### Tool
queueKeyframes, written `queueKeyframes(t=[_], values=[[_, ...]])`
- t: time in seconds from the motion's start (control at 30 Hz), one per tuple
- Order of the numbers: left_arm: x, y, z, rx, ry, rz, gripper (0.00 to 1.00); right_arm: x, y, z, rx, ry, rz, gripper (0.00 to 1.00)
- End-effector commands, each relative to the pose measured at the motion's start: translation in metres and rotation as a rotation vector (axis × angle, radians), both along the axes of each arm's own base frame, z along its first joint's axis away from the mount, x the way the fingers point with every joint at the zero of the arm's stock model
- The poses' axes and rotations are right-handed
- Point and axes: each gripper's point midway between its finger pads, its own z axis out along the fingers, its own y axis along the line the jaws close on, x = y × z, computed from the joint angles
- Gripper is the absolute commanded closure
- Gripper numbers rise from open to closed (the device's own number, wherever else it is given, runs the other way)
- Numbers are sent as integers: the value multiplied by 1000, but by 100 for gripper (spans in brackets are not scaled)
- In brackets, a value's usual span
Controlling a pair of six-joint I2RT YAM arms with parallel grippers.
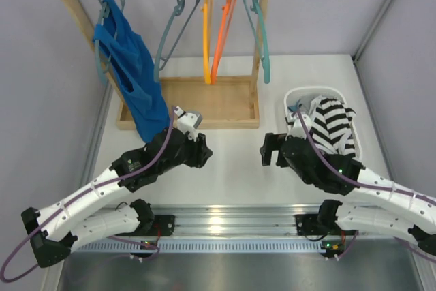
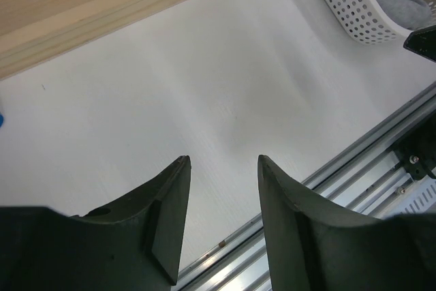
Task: Place the tank top on the hanger
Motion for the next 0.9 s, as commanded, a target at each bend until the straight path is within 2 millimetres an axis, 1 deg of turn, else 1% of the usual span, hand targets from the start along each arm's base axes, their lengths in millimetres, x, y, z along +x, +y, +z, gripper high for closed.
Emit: queueKeyframes(t=[0.0, 0.03, 0.07, 0.1, 0.13, 0.27, 0.3, 0.37, 0.4, 0.43, 0.47, 0.57, 0.6, 0.67, 0.7, 0.77, 0.8, 0.87], values=[[-2, 0, 11, -23, -23, -9, 50, 3, 2, 5, -15, 20, -20, 0], [-2, 0, 11, -25, -22, -8, 50, 5, 4, 12, -17, 16, -20, 0], [-2, 1, 11, -27, -24, -8, 50, 6, 4, 13, -32, 19, -21, 0], [-3, 1, 11, -29, -21, -8, 50, 9, 2, 10, -69, 30, -26, 0], [-3, 1, 10, -30, -20, -7, 50, 15, -2, 17, -70, 27, -54, 1], [-5, 1, 10, -39, -22, -12, 50, 40, -24, 20, -74, 88, -132, 0], [-5, 1, 10, -42, -19, -12, 50, 53, -40, 23, -61, 105, -181, 0], [-5, 0, 13, -52, -22, -13, 50, 66, -62, 25, -59, 125, -240, 0], [-5, -1, 13, -54, -21, -16, 50, 79, -83, 27, -39, 146, -311, 0], [-5, -2, 15, -63, -25, -21, 50, 84, -94, 27, -39, 163, -341, 0], [-6, -4, 17, -72, -27, -31, 50, 92, -111, 26, -35, 186, -393, 0], [-7, -6, 17, -72, -28, -46, 50, 101, -132, 25, -47, 194, -462, 0], [-7, -7, 19, -75, -29, -49, 50, 105, -143, 18, -57, 209, -505, 0], [-8, -7, 20, -78, -30, -52, 50, 109, -148, 10, -47, 229, -517, 1], [-8, -7, 20, -78, -30, -53, 50, 109, -149, -1, -58, 257, -523, 3], [-10, -5, 23, -87, -36, -53, 50, 112, -152, -9, -66, 255, -540, 5], [-10, -4, 24, -92, -40, -51, 50, 110, -156, -24, -82, 275, -554, 6], [-12, -4, 23, -96, -39, -55, 50, 112, -157, -41, -79, 300, -567, 9]])
